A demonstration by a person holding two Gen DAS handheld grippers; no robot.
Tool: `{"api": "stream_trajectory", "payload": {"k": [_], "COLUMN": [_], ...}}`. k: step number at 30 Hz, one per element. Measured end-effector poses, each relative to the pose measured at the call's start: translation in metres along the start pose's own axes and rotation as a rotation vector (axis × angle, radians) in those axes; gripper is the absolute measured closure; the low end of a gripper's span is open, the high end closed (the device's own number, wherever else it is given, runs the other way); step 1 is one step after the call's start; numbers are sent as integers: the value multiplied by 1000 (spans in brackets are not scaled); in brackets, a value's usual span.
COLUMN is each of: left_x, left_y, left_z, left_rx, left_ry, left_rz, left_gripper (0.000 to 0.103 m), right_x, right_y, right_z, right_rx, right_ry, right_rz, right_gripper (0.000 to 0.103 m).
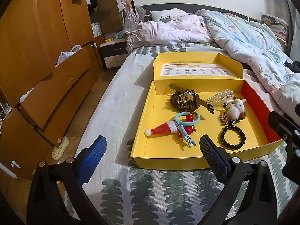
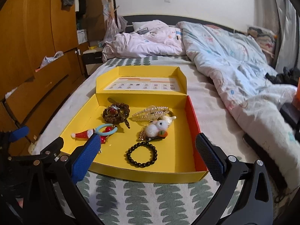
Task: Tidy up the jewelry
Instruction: 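Grasp the white rabbit plush with the right tool while the left grasps the Santa hat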
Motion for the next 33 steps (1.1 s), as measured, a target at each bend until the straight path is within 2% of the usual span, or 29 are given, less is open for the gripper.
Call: {"api": "stream_trajectory", "payload": {"k": [5,11,15,18,21,27,30,33], "left_x": [-1,8,16,25,40,74,94,106], "left_y": [-1,-4,-16,-30,-34,-34,-42,-49], "left_z": [-1,3,9,7,2,-12,-7,0], "left_rx": [8,-5,-25,-23,-17,31,-8,-73], "left_ry": [-2,-16,-30,-9,57,117,138,226], "left_rz": [-6,28,21,12,46,152,207,235], "left_gripper": [4,4,4,4,4,4,4,4], "right_x": [8,15,37,56,86,134,153,170], "right_y": [0,-11,-32,-45,-51,-51,-46,-42], "right_z": [7,10,10,-1,-10,-4,-4,-7], "right_rx": [-37,-31,-21,53,103,39,50,69], "right_ry": [74,27,-152,-129,-163,-125,-126,-132], "right_rz": [0,-21,59,113,213,346,399,438], "right_gripper": [3,3,3,3,3,3,4,5]}}
Point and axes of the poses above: each gripper's, at about its wrist camera, not at the fingertips, and x roughly the way its jaws point, z to its left, y to its underside, the point moved 1 cm from there along x, roughly the way its jaws point, and after that the axes turned 8 degrees about y, right-handed, at the moved point
